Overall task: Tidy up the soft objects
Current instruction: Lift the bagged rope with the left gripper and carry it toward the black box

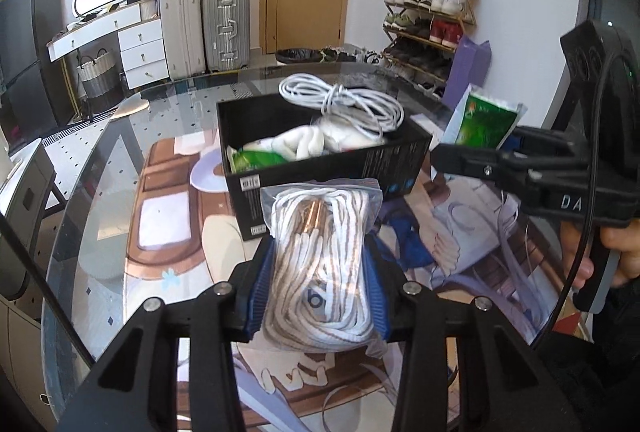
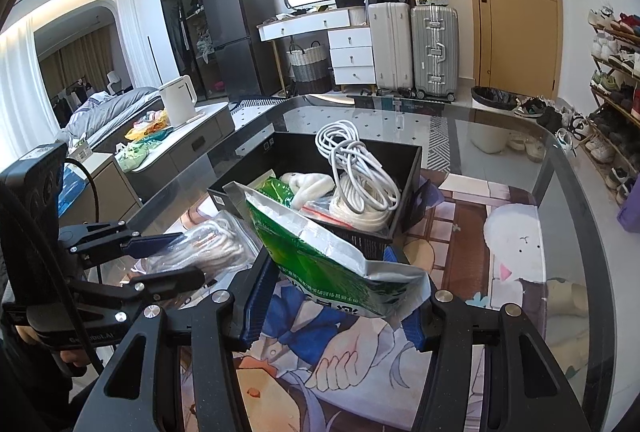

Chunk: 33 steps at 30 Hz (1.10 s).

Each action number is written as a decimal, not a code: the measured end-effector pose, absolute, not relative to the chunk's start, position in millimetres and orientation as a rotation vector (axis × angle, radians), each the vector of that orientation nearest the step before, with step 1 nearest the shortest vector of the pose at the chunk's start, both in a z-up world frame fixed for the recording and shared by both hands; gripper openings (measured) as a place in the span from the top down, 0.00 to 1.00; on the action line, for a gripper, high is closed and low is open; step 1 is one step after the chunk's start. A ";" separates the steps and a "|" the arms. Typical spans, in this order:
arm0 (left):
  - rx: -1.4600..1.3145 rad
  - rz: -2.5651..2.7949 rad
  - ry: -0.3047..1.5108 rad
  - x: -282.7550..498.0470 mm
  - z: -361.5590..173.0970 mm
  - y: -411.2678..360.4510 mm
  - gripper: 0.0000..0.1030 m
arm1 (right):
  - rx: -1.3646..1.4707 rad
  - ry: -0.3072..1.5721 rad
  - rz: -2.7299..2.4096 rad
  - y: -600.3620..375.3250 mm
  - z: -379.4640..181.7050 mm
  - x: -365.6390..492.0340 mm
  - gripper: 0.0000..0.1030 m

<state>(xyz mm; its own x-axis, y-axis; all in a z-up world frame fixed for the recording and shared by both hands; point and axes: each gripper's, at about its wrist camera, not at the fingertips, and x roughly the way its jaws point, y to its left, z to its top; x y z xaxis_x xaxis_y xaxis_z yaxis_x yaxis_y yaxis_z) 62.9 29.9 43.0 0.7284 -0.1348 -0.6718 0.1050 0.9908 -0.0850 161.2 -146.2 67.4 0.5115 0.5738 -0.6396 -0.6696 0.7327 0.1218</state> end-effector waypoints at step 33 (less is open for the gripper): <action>-0.079 -0.162 0.707 66.1 51.0 31.8 0.69 | -0.152 0.683 0.776 -141.9 78.3 162.6 0.46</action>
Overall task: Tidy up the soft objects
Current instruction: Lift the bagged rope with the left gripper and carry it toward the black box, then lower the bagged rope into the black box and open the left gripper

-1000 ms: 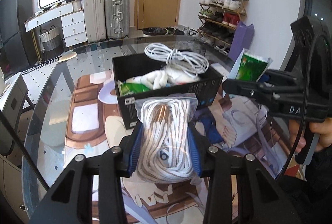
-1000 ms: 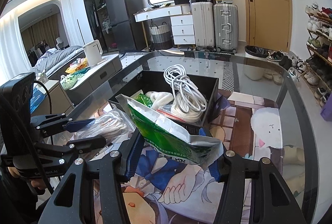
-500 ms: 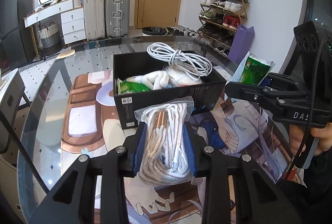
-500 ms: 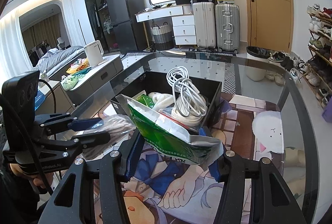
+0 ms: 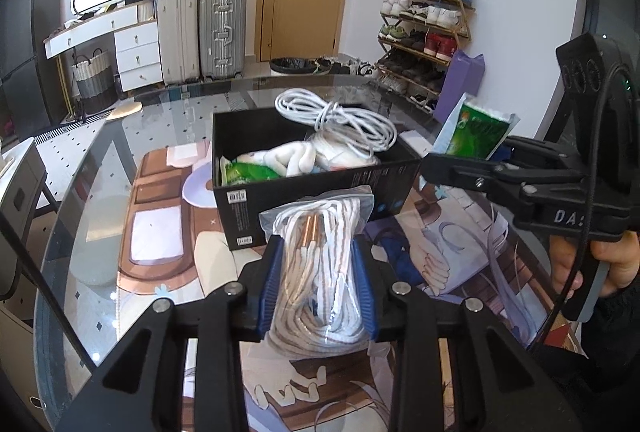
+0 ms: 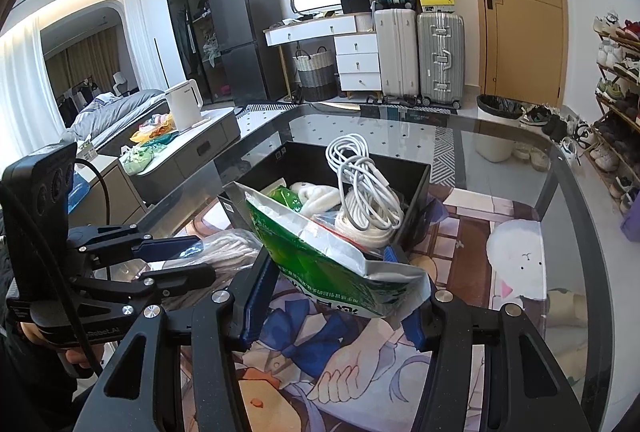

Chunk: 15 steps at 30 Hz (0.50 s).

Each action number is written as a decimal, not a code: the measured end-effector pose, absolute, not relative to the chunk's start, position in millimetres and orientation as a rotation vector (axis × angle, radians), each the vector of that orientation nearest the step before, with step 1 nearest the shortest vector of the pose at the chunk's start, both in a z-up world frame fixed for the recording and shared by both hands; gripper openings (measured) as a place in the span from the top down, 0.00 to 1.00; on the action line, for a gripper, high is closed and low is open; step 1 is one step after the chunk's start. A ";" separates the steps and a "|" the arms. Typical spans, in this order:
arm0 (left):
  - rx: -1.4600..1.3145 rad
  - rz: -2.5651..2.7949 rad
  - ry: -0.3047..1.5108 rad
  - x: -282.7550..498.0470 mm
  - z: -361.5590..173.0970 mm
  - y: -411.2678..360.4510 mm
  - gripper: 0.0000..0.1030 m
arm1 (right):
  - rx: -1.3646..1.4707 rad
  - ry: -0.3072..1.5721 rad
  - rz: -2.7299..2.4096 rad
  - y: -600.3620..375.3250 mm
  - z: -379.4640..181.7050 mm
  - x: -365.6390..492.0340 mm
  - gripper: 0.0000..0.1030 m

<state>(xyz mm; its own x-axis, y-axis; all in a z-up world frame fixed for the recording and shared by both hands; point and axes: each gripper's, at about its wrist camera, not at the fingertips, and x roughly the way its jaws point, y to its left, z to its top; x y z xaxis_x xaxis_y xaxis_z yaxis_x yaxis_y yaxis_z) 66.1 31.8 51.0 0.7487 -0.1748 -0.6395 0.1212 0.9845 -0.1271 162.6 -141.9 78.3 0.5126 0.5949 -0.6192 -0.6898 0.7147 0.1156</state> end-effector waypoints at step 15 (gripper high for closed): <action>-0.101 -0.162 0.615 67.4 87.1 45.1 0.69 | -0.159 0.660 0.796 -131.8 92.6 164.2 0.46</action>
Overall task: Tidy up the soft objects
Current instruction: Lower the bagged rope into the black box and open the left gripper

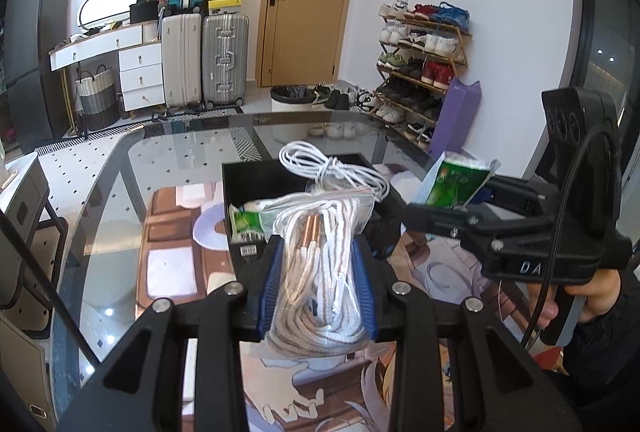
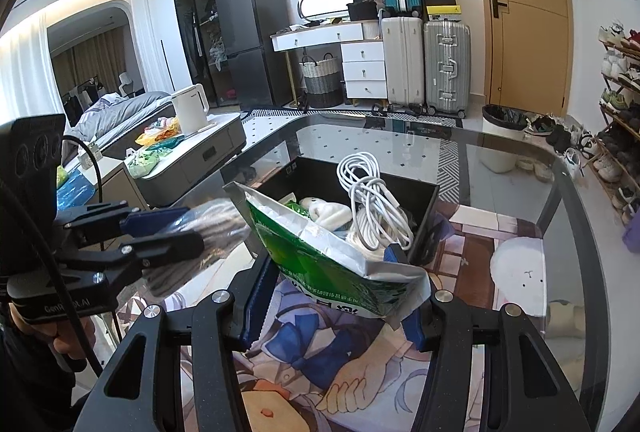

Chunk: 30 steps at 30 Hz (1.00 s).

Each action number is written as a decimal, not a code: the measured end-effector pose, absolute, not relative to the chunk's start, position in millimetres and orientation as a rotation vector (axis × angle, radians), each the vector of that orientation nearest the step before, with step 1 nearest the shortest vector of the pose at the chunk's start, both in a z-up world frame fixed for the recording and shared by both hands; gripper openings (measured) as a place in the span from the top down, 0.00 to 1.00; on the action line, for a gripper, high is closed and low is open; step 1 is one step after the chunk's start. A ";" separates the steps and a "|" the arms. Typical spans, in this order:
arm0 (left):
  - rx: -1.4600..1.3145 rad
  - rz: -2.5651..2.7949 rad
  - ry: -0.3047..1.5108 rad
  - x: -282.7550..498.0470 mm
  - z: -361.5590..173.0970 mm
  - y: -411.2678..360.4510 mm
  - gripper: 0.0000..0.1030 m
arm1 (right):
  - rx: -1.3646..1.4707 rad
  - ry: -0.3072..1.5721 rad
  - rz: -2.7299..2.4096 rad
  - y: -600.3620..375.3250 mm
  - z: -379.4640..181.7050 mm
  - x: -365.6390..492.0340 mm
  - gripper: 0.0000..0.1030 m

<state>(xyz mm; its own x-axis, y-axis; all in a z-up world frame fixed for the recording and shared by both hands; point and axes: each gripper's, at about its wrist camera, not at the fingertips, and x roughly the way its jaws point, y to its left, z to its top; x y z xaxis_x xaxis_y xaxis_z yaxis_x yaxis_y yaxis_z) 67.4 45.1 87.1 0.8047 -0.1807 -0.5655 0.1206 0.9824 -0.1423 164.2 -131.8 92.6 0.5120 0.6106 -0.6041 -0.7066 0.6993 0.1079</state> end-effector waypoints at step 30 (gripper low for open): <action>-0.172 -0.094 0.609 164.8 68.9 58.5 0.69 | -0.177 0.767 0.821 -86.5 69.8 236.3 0.47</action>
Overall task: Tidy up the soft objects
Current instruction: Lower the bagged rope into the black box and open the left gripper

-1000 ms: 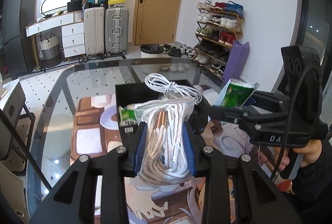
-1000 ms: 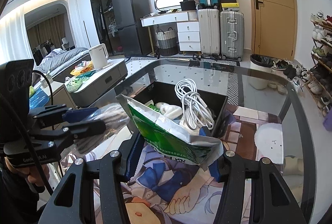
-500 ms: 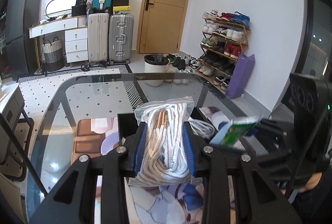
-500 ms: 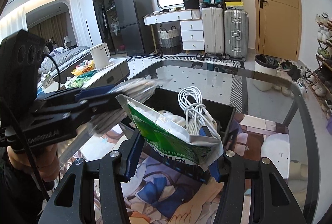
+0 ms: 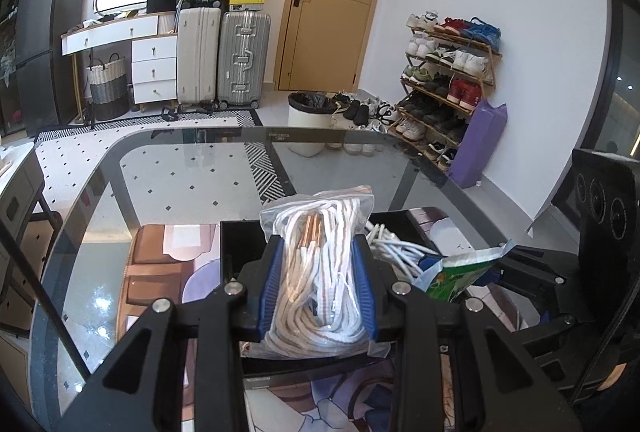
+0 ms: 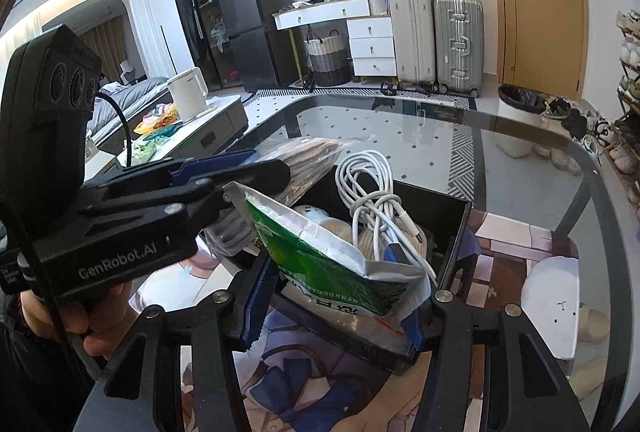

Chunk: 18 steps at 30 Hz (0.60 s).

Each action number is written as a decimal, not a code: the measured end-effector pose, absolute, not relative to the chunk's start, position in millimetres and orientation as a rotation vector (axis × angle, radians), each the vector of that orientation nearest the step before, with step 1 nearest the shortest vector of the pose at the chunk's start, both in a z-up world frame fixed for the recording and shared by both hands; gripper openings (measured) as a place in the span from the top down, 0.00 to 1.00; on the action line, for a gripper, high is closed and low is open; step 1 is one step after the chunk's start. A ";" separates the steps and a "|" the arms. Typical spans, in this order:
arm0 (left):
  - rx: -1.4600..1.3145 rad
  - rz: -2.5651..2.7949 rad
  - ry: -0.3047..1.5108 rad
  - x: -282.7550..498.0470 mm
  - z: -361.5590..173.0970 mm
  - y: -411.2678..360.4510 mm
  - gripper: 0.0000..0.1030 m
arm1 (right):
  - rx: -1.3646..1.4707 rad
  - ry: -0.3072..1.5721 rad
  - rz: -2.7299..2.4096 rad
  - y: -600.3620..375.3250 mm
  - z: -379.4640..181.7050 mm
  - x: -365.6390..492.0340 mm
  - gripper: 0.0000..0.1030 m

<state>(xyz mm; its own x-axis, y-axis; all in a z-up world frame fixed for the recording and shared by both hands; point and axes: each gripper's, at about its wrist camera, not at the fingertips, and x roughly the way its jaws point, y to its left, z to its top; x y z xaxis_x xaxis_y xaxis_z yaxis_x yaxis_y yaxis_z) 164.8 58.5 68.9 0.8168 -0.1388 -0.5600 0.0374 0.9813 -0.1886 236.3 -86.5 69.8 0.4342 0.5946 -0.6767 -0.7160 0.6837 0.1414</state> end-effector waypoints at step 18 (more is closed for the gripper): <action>-0.178 -0.088 0.702 174.2 36.6 58.2 0.68 | -0.298 0.776 0.822 -69.5 47.1 253.3 0.45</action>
